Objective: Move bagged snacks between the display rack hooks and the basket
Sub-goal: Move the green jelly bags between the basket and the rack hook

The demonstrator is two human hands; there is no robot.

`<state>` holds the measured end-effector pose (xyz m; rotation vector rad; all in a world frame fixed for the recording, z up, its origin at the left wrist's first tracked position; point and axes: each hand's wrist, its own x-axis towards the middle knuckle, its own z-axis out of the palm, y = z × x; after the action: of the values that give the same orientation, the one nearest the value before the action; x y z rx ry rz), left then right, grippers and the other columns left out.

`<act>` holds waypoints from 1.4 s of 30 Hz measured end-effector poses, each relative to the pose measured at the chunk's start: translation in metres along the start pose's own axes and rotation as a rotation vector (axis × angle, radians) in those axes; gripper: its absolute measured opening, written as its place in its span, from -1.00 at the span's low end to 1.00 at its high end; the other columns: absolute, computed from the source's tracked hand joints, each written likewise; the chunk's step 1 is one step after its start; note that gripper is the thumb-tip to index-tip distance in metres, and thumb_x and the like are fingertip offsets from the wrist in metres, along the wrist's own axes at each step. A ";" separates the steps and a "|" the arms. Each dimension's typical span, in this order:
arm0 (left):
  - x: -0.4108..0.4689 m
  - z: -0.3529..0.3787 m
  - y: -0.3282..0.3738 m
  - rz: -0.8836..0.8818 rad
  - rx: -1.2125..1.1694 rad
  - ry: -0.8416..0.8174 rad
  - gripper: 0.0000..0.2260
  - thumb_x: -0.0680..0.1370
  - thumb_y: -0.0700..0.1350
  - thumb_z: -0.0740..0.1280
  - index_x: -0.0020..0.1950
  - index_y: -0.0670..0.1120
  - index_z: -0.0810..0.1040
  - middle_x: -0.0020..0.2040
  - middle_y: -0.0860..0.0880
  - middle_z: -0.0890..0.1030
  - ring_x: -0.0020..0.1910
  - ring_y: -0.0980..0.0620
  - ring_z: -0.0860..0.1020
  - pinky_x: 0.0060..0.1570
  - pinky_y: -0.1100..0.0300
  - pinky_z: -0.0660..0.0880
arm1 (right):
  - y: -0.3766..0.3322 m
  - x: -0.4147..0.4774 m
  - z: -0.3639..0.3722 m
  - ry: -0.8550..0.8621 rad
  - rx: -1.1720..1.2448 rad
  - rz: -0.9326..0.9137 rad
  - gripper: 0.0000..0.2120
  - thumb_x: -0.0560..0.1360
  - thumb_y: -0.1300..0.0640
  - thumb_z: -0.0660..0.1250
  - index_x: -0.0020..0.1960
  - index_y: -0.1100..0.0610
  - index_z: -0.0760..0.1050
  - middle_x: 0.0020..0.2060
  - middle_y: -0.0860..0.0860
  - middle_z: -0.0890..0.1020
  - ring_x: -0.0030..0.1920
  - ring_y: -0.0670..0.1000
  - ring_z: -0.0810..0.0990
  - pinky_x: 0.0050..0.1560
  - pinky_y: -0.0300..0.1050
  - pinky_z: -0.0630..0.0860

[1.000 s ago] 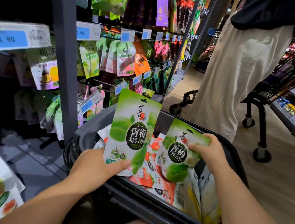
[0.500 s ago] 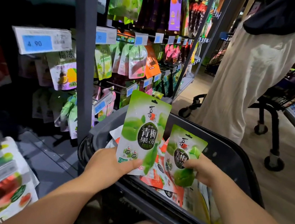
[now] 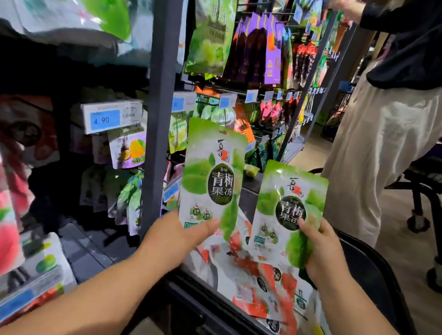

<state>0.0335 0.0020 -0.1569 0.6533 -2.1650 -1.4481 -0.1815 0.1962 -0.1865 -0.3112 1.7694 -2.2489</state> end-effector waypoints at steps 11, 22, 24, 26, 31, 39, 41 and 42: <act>-0.029 -0.060 0.026 0.002 -0.049 0.232 -0.89 0.45 0.13 0.45 -0.08 0.16 0.61 -0.20 0.29 0.65 -0.18 0.32 0.57 -0.32 0.45 0.37 | -0.054 -0.059 0.130 -0.357 0.168 -0.168 -0.66 0.36 0.17 0.43 0.11 0.22 0.53 -0.06 0.14 0.71 -0.09 0.12 0.68 0.01 0.08 0.61; -0.056 -0.115 0.030 0.121 -0.006 0.445 -0.86 0.36 0.13 0.54 -0.23 0.19 0.60 -0.25 0.44 0.60 -0.23 0.44 0.56 -0.33 0.51 0.41 | -0.072 -0.094 0.205 -0.545 0.071 -0.233 -0.63 0.51 0.16 0.39 0.30 0.12 0.48 0.15 0.11 0.67 0.14 0.17 0.65 0.21 0.25 0.54; -0.058 -0.122 0.029 0.121 -0.030 0.493 -0.85 0.38 0.08 0.54 -0.29 0.23 0.59 -0.29 0.41 0.61 -0.25 0.43 0.56 -0.30 0.49 0.41 | -0.073 -0.099 0.212 -0.628 -0.034 -0.202 -0.40 0.43 -0.11 0.48 0.41 -0.09 0.38 0.31 -0.05 0.57 0.27 0.06 0.58 0.32 0.22 0.47; -0.060 -0.129 0.030 0.138 -0.028 0.516 -0.85 0.40 0.06 0.53 -0.27 0.26 0.59 -0.29 0.35 0.62 -0.22 0.43 0.55 -0.27 0.48 0.42 | -0.077 -0.103 0.217 -0.758 -0.119 -0.163 -0.22 0.31 -0.18 0.56 0.42 -0.31 0.25 0.33 -0.24 0.48 0.25 -0.10 0.56 0.28 0.08 0.50; -0.065 -0.144 0.034 0.149 -0.007 0.523 -0.88 0.44 0.08 0.48 -0.05 0.14 0.64 -0.16 0.28 0.64 -0.19 0.45 0.54 -0.29 0.54 0.39 | -0.082 -0.103 0.222 -0.817 -0.068 -0.174 -0.09 0.29 0.24 0.50 0.43 -0.30 0.13 0.22 -0.29 0.45 0.00 -0.27 0.62 -0.07 -0.26 0.59; -0.074 -0.170 0.040 0.131 -0.013 0.563 -0.87 0.45 0.12 0.44 -0.09 0.11 0.65 -0.24 0.30 0.61 -0.28 0.53 0.50 -0.33 0.56 0.36 | -0.088 -0.104 0.249 -0.638 0.034 -0.262 0.05 0.01 -0.04 0.72 0.41 -0.08 0.30 0.25 0.09 0.59 0.16 0.10 0.65 0.25 0.14 0.52; -0.078 -0.173 0.039 0.128 -0.036 0.579 -0.92 0.45 0.11 0.45 -0.12 0.15 0.63 -0.28 0.34 0.61 -0.26 0.54 0.50 -0.33 0.56 0.36 | -0.091 -0.103 0.253 -0.620 0.045 -0.265 0.01 0.03 -0.03 0.71 0.38 -0.06 0.32 0.25 0.14 0.59 0.14 0.13 0.66 0.20 0.14 0.56; -0.079 -0.173 0.037 0.128 -0.059 0.588 -0.94 0.45 0.10 0.46 -0.14 0.16 0.63 -0.29 0.37 0.61 -0.25 0.53 0.51 -0.33 0.56 0.37 | -0.091 -0.101 0.255 -0.616 0.055 -0.276 -0.09 0.08 0.04 0.68 0.34 -0.05 0.33 0.22 0.14 0.61 0.09 0.12 0.68 0.13 0.08 0.60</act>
<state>0.1955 -0.0618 -0.0708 0.7855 -1.6664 -1.0752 -0.0103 0.0168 -0.0388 -1.1535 1.3924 -2.0405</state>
